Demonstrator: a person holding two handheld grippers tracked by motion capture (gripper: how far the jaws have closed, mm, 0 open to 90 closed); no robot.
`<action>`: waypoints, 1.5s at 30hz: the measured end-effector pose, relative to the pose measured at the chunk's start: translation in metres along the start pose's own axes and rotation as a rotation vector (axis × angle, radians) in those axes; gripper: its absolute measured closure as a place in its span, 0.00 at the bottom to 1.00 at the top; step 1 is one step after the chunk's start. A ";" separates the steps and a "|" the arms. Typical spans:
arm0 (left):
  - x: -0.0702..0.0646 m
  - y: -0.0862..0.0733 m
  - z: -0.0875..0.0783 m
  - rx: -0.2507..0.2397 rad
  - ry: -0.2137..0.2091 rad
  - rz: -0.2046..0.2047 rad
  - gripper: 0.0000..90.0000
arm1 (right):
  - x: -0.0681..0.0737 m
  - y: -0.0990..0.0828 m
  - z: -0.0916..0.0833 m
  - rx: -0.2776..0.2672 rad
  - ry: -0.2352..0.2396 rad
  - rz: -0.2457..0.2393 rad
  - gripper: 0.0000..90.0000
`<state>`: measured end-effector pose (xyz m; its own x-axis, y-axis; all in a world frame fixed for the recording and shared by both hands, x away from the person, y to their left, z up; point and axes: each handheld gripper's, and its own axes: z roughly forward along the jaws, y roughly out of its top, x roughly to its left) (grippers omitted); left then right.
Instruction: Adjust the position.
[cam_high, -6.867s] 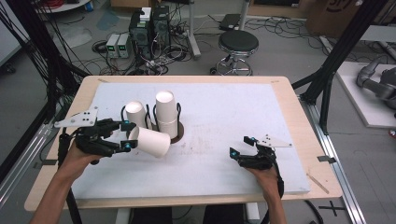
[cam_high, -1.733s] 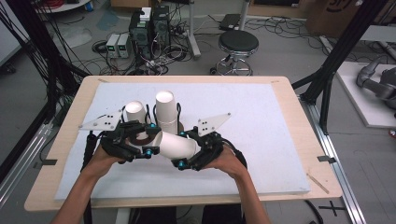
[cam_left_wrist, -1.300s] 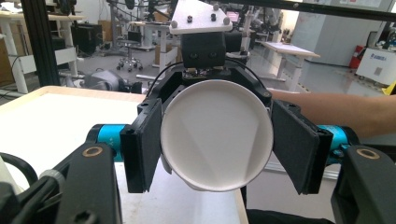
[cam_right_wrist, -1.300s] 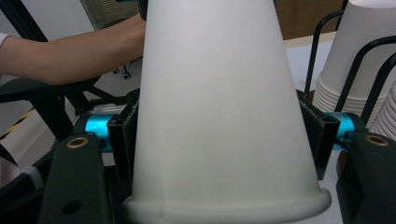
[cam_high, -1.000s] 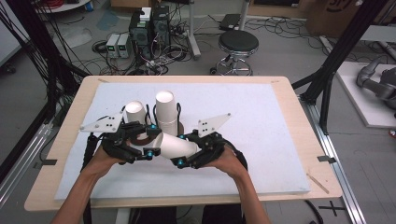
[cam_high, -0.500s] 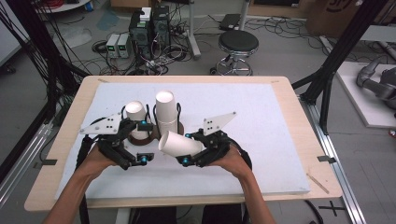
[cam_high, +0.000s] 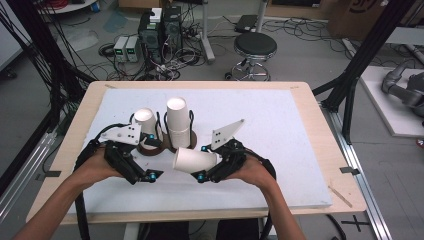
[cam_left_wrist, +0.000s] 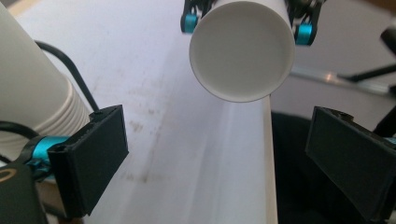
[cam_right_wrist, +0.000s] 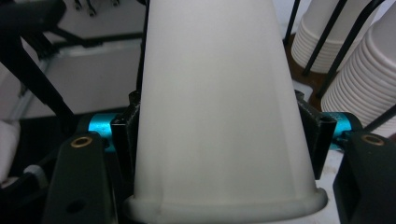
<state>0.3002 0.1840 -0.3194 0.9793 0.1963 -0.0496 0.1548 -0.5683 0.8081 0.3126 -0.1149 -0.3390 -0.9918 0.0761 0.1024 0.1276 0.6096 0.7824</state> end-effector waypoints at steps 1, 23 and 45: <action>0.000 0.002 0.000 0.024 -0.002 0.008 0.06 | 0.001 0.002 0.000 0.024 -0.003 0.000 0.37; -0.005 0.035 0.024 0.469 -0.009 0.119 0.06 | 0.003 0.037 0.014 0.394 -0.040 -0.064 0.37; -0.011 0.042 0.058 0.544 -0.073 0.163 0.06 | 0.009 0.043 0.033 0.486 0.000 -0.099 0.38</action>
<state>0.3032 0.1115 -0.3186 0.9996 0.0265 -0.0057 0.0267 -0.9200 0.3910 0.3092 -0.0625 -0.3248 -0.9991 -0.0007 0.0425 0.0169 0.9112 0.4116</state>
